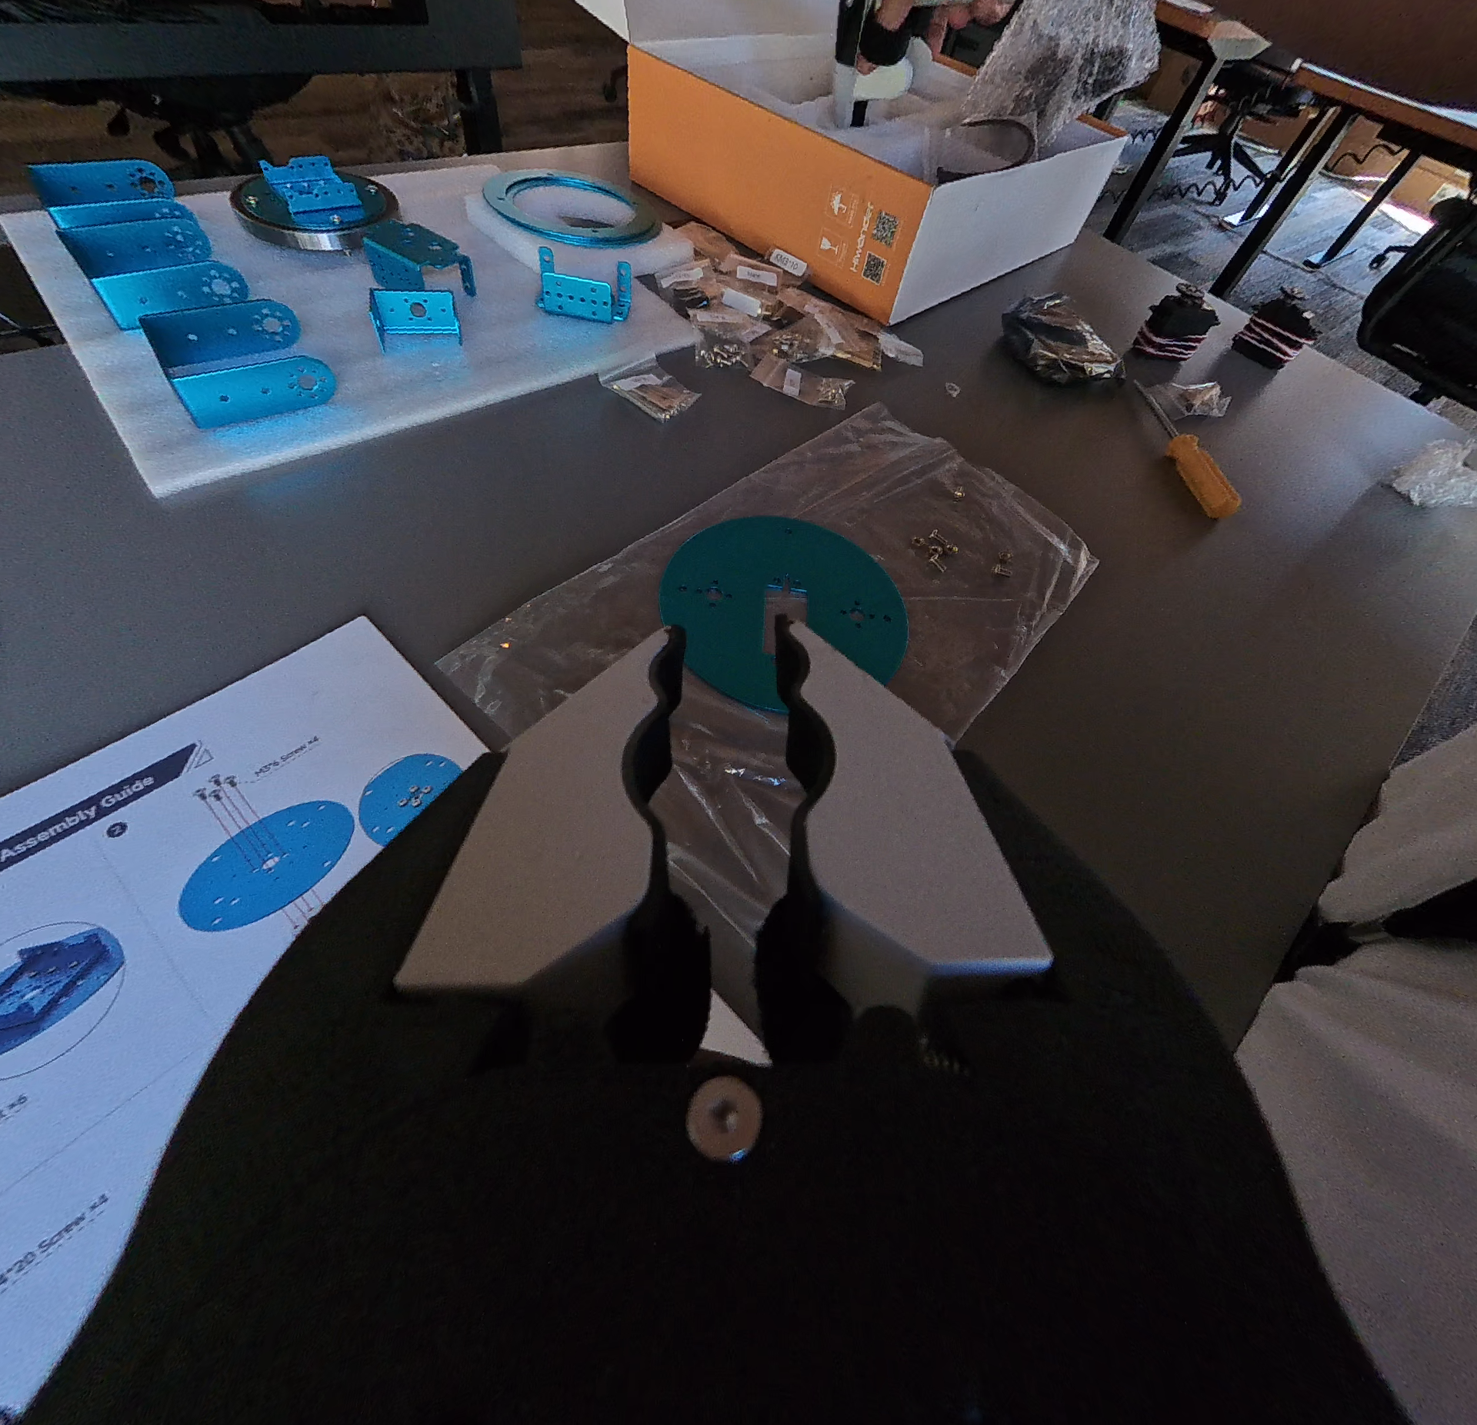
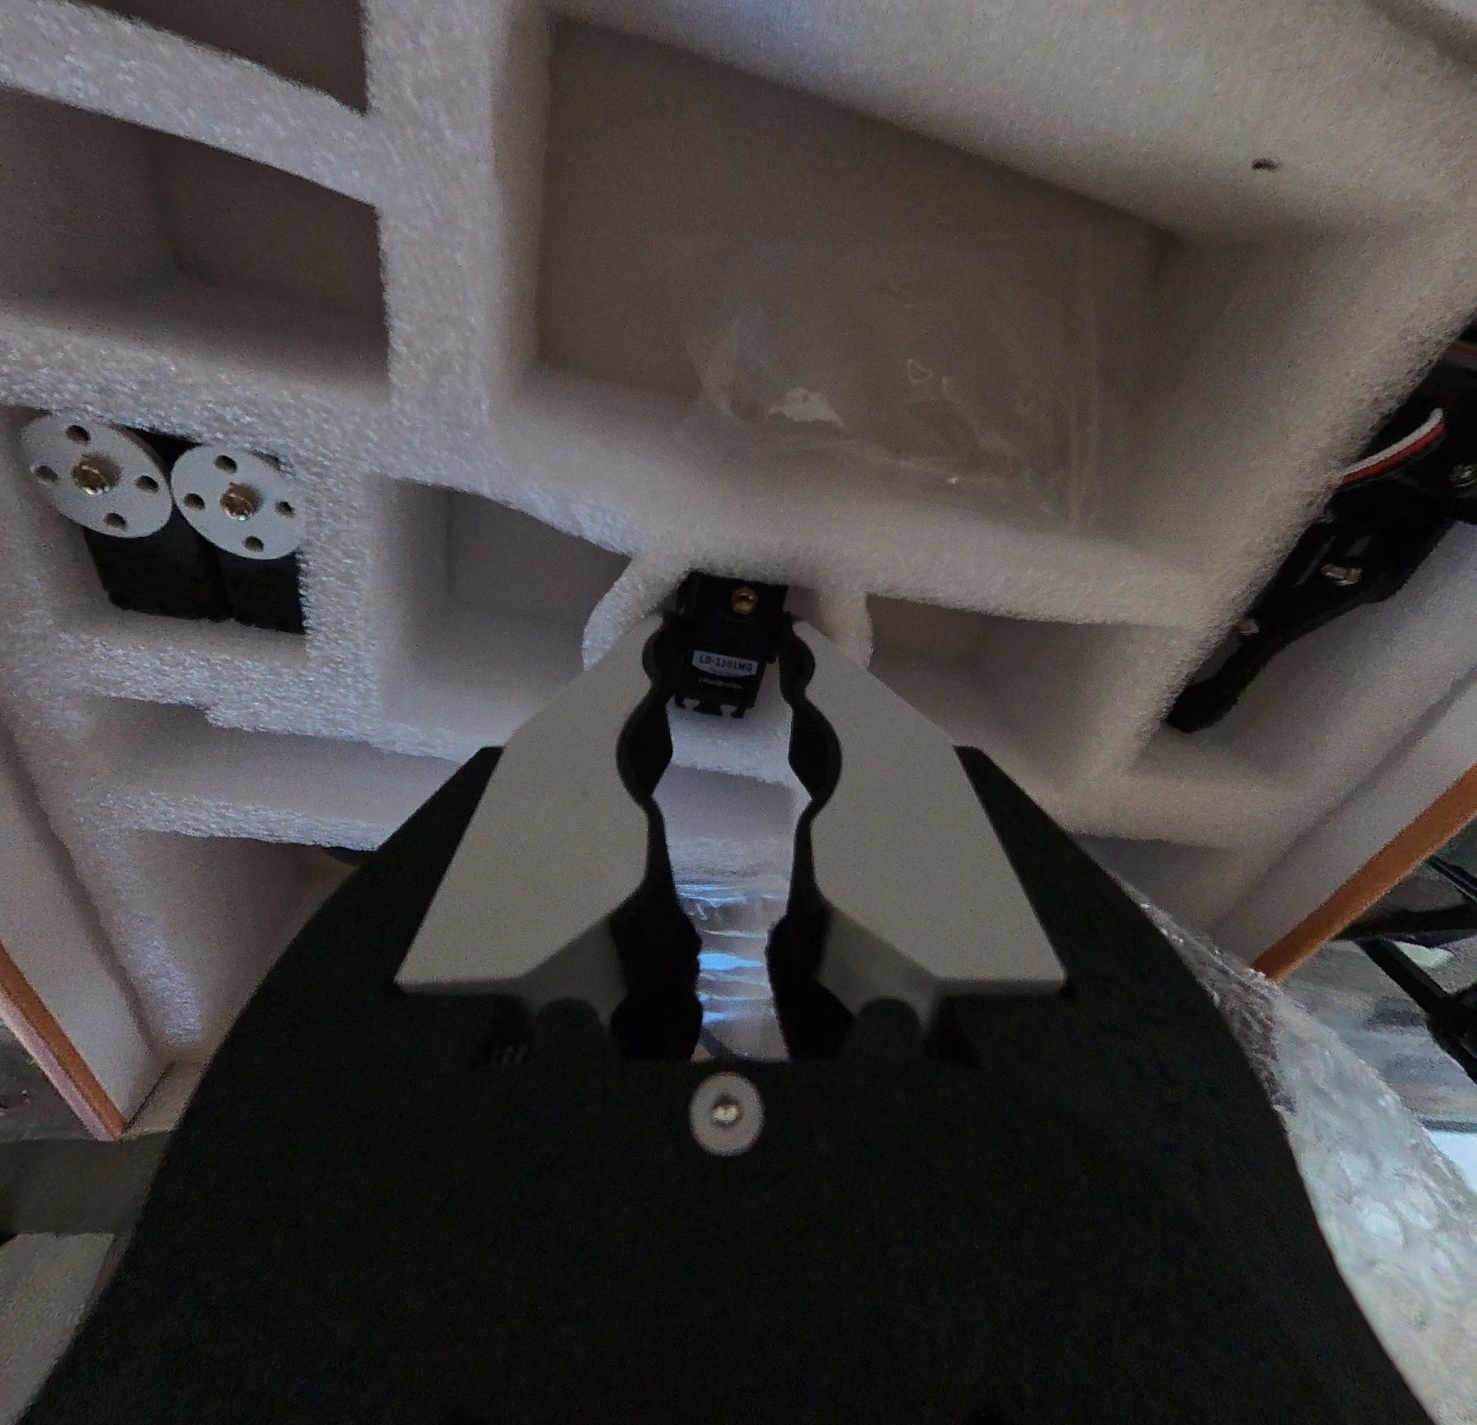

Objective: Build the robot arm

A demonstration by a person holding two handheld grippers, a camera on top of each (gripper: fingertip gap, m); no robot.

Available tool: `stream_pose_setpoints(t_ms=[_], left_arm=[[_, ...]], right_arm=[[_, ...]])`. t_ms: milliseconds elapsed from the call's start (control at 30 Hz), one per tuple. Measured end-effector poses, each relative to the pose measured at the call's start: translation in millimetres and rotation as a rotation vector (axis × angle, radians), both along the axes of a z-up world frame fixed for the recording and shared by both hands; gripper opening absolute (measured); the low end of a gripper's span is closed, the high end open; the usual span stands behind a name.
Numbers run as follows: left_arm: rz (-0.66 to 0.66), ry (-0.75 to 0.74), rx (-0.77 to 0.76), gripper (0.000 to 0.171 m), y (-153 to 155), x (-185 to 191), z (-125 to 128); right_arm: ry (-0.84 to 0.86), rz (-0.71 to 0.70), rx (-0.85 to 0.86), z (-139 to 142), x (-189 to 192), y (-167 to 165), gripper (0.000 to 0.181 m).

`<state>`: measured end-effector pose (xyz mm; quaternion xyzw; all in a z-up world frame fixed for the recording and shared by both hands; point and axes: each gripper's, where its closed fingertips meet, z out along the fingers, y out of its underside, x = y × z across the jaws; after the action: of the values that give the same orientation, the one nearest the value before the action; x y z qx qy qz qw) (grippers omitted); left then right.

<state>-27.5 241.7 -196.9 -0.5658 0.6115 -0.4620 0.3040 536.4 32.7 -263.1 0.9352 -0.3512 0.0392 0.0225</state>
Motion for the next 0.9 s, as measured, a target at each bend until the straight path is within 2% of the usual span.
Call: stream_pose_setpoints(t_ms=[400, 533, 600, 667, 767, 900], left_arm=[[0.021, -0.007, -0.005, 0.022, 12, -5, 0], [0.02, -0.005, -0.012, 0.022, 11, -1, -1], [0.013, -0.004, -0.008, 0.022, 9, 1, -1], [0.007, -0.007, -0.005, 0.022, 7, 3, 0], [-0.036, 0.002, 0.018, 0.022, 1, 11, 7], [-0.151, 0.013, 0.152, 0.022, -11, 31, 30]], right_arm=[[0.039, 0.002, 0.171, 26, 0, -4, 0.022], [-0.051, 0.087, -0.036, 20, 2, -12, 0.022], [-0.066, 0.091, -0.069, 19, 3, -9, 0.021], [-0.07, 0.06, 0.015, 24, 4, 2, 0.021], [0.051, -0.015, 0.184, 26, -5, 11, 0.021], [0.065, 0.003, 0.242, 29, -7, 13, 0.021]])
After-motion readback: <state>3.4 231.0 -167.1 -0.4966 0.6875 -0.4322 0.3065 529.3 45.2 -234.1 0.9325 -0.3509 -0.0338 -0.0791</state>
